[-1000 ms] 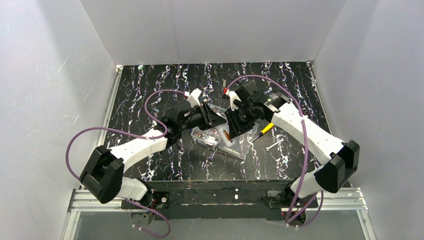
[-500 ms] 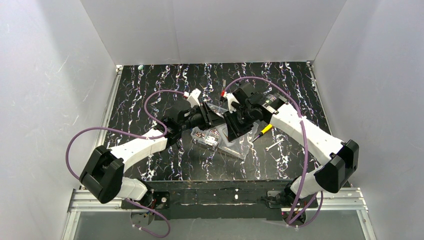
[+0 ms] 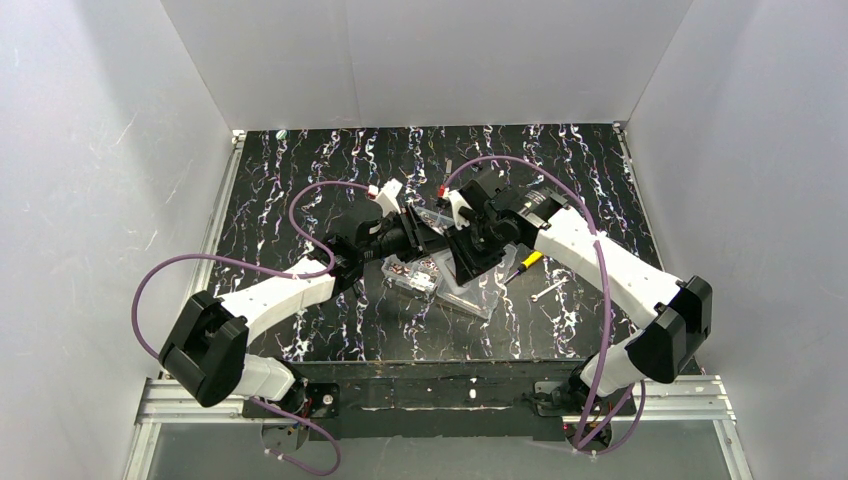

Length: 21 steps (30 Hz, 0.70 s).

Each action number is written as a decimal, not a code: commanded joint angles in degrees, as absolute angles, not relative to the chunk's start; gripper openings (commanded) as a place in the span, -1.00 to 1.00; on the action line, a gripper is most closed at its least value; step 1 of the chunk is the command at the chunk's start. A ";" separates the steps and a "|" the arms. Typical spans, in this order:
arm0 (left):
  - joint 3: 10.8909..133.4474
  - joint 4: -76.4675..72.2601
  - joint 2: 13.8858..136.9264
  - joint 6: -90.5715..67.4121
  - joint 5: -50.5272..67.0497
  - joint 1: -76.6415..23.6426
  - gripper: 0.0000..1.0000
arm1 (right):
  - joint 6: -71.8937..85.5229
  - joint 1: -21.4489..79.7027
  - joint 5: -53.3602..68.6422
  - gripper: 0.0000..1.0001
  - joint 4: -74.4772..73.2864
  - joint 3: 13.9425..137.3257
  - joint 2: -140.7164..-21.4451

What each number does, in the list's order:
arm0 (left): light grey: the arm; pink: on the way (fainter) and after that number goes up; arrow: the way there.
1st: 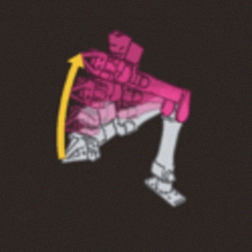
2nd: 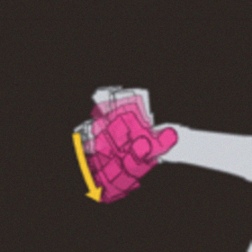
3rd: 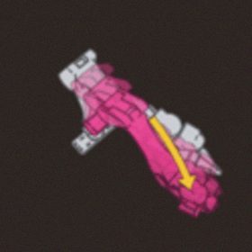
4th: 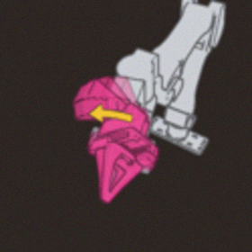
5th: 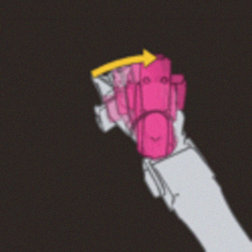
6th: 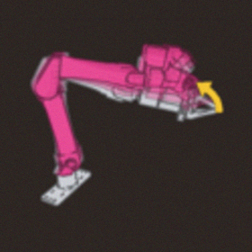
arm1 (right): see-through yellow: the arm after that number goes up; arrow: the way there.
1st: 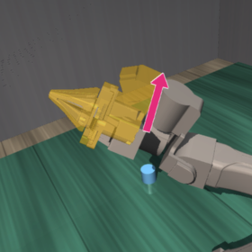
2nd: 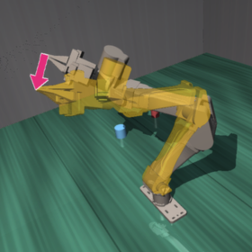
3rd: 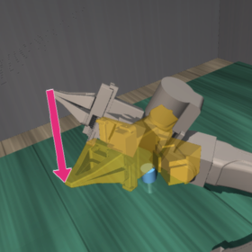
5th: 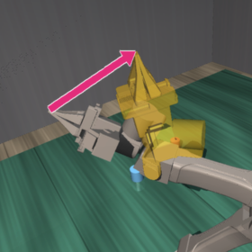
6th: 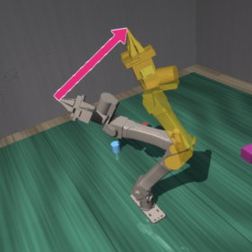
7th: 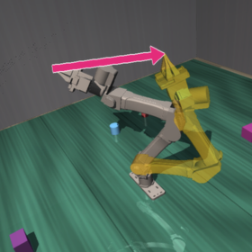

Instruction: Load the batteries into the remote control

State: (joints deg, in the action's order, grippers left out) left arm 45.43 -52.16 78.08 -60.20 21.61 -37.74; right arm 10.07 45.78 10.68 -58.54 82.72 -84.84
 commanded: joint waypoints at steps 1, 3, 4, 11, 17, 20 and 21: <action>46.50 -55.16 75.91 -61.37 23.60 -37.93 -1.00 | 9.23 45.98 8.24 -0.44 -58.54 85.16 -85.34; 46.51 -55.46 76.15 -61.81 23.93 -37.90 -1.00 | 9.18 46.06 7.54 -0.43 -58.14 85.66 -85.55; 46.49 -55.65 76.22 -62.05 24.03 -37.89 -1.00 | 9.18 46.06 7.28 -0.44 -57.89 85.96 -85.50; 46.22 -56.31 76.48 -62.76 23.85 -37.92 -1.00 | 9.06 46.06 8.60 -0.44 -57.41 87.60 -86.40; 46.48 -56.16 76.53 -62.58 23.60 -37.93 -1.00 | 8.80 46.12 10.21 -0.43 -57.02 87.30 -86.31; 46.51 -56.03 76.72 -62.66 23.69 -37.90 -1.00 | 8.86 46.15 10.70 -0.43 -56.51 87.41 -86.60; 46.64 -55.98 76.65 -62.64 23.72 -37.93 -1.00 | 8.89 46.14 10.72 -0.43 -56.45 87.56 -86.81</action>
